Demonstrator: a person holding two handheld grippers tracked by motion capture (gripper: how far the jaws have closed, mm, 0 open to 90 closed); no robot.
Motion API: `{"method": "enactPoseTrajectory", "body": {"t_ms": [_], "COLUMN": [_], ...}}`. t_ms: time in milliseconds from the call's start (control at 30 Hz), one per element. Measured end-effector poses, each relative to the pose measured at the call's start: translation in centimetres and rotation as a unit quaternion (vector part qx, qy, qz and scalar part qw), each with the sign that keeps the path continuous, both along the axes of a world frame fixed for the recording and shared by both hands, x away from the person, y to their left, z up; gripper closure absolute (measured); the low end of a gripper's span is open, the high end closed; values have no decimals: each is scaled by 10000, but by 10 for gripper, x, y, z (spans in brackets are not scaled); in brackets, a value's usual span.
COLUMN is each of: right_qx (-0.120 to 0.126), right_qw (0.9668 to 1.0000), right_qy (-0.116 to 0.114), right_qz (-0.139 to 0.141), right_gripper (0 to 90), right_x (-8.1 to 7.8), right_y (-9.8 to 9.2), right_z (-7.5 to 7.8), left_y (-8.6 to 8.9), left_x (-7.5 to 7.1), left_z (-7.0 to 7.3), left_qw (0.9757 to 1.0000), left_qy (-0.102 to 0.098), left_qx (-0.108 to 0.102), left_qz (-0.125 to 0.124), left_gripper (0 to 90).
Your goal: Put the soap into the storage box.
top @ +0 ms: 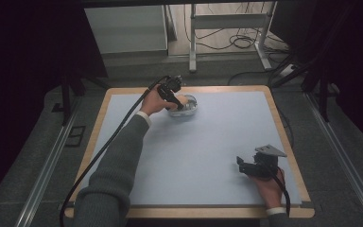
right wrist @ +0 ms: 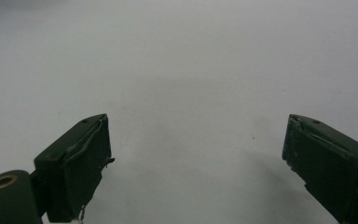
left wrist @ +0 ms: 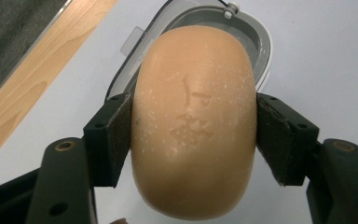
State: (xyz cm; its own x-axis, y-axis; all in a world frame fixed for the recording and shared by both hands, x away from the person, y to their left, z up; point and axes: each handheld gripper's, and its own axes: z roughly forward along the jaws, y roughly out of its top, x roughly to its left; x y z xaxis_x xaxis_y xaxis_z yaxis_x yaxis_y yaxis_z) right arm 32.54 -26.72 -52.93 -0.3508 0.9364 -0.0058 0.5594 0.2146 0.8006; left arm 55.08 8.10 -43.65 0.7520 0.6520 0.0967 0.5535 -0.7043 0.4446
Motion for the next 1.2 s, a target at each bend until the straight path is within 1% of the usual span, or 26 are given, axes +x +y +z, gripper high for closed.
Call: {"method": "enactPoseTrajectory", "body": {"t_ms": [133, 167, 233, 333, 467, 600, 667, 833, 900, 933, 1000, 1133, 1200], "right_qx": [-1, -3, -7, -9, 0, -3, -1, -1, -5, -8, -10, -25, -29], "right_qw": [10000, 10000, 10000, 10000, 10000, 10000, 10000, 10000, 10000, 10000, 10000, 10000, 10000], "right_qy": [-1, -2, -1, 4, 4, 7, 12, 16, 16, 14, 13, 14, 8], "right_qz": [0, 0, -1, 0, -8, -9, -11, -13, -15, -15, -15, -21, -20], "right_gripper": [77, 77, 77, 77, 77, 77, 77, 77, 77, 77, 77, 77, 77], "right_x": [0, 0, 0, 0, 0, 0, 0, 0, 0, 0, 0, 0, 0], "right_y": [0, 0, 0, 0, 0, 0, 0, 0, 0, 0, 0, 0, 0], "right_z": [0, 0, 0, 0, 0, 0, 0, 0, 0, 0, 0, 0, 0], "left_y": [-4, -5, -5, -6, -9, -11, -12, -12, -12, -12, -11, -10, -8], "left_x": [4, 6, 7, 11, 15, 18, 19, 21, 21, 20, 18, 12, 7], "left_z": [-1, -3, -3, -7, -11, -15, -16, -20, -22, -22, -18, -11, -8], "left_qw": [10000, 10000, 10000, 10000, 9999, 9999, 9999, 9998, 9996, 9997, 9996, 9997, 9996], "left_qy": [0, 2, 5, 13, 69, 91, 102, 142, 219, 197, 147, 76, 23], "left_qx": [16, -39, -43, 20, -5, 40, 18, 61, 60, 28, -143, -108, -165], "left_qz": [-51, -48, -49, -54, -87, -122, -127, -137, -139, -163, -168, -226, -207], "left_gripper": [327, 327, 328, 327, 327, 327, 326, 326, 322, 316, 296, 280, 276]}}
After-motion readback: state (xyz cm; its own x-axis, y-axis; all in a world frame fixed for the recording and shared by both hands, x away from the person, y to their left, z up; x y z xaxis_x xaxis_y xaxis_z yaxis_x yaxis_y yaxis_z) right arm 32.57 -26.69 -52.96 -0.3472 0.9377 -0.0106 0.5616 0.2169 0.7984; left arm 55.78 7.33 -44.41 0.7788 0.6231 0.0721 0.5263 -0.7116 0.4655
